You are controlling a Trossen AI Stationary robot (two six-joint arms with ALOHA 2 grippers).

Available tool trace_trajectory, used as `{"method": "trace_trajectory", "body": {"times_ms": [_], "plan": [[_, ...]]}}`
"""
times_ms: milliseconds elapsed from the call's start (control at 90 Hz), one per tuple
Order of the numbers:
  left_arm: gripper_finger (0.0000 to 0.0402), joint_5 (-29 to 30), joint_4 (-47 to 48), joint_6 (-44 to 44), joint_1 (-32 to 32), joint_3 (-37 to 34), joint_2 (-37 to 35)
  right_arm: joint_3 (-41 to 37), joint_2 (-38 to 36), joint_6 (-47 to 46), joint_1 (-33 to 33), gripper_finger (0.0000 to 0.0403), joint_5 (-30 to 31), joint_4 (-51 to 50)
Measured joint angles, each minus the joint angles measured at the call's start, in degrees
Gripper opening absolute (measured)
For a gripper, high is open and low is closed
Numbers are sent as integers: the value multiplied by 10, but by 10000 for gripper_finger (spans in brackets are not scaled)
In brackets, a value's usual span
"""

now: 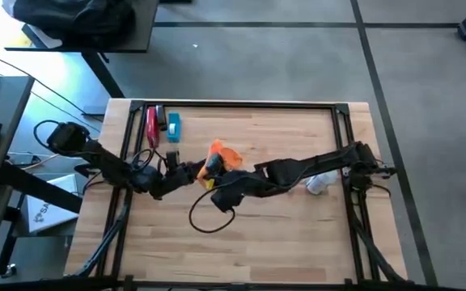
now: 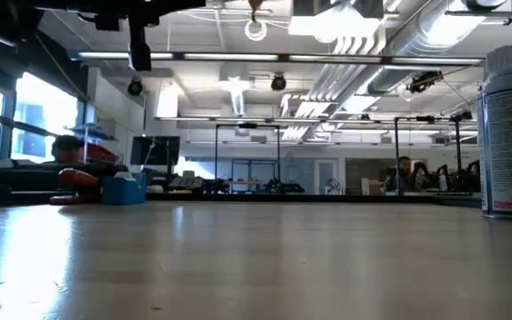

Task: Apply microfiber cloth
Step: Wipe the front and back of the black cellphone using the yellow microfiber cloth

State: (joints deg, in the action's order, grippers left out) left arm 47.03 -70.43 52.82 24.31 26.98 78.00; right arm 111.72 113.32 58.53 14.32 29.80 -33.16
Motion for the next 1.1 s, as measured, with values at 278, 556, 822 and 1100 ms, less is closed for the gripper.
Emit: {"method": "trace_trajectory", "body": {"times_ms": [278,556,822,1100], "plan": [[8,-42,3,-15,16,1,0,0,-31,12,1,0,70,-16],[8,-70,-9,-58,37,3,-1,-1,-58,26,-10,0,138,-52],[8,-74,-34,-114,37,2,-3,-1,-75,-56,4,0,57,-51],[8,-76,-34,-135,36,1,-3,0,-67,-150,13,0,-32,-80]]}}
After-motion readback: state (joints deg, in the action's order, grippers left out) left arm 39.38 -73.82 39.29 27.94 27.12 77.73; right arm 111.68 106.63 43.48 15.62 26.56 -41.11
